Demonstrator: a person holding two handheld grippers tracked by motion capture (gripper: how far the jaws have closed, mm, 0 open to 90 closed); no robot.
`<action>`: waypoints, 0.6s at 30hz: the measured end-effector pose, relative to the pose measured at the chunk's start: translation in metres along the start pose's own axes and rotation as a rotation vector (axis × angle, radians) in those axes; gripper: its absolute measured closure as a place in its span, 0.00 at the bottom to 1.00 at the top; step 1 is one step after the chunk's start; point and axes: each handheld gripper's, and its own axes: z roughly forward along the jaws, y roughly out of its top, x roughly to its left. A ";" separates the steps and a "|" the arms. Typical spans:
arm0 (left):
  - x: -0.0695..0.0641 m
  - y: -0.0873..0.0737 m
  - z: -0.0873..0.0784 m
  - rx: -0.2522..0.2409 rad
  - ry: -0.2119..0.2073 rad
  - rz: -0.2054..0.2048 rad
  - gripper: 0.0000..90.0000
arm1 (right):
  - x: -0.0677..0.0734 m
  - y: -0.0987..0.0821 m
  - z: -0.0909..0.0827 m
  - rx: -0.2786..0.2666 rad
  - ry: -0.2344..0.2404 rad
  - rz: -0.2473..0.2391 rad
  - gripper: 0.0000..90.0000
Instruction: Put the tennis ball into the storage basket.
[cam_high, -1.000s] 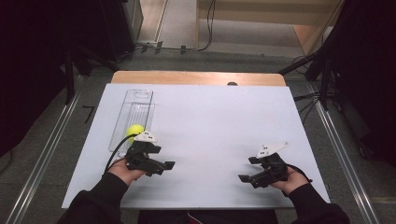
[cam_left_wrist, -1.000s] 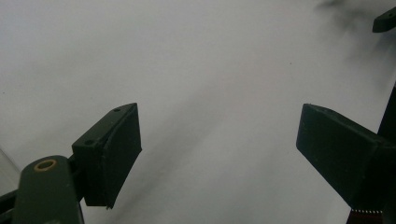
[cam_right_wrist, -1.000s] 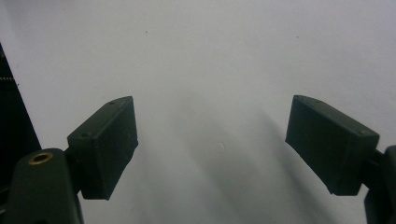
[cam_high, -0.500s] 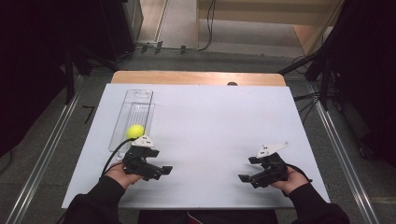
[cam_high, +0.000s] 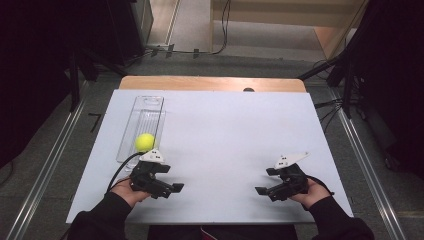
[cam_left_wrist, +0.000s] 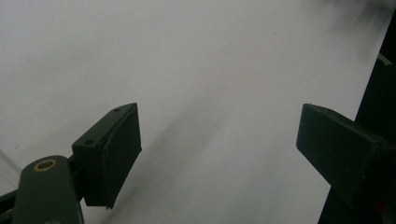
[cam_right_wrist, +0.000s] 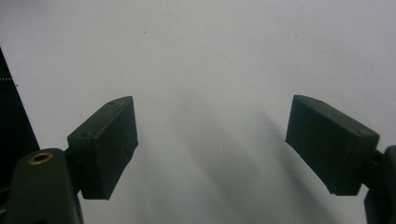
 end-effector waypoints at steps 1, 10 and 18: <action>0.000 0.000 0.000 0.001 -0.001 0.000 0.16 | 0.000 0.000 0.000 -0.001 0.000 0.001 0.16; 0.001 -0.004 0.002 0.020 -0.022 0.004 0.17 | 0.000 0.000 0.000 0.000 -0.001 0.000 0.16; 0.001 -0.005 0.005 0.044 -0.027 0.017 0.17 | 0.000 0.000 0.000 0.000 -0.001 -0.003 0.16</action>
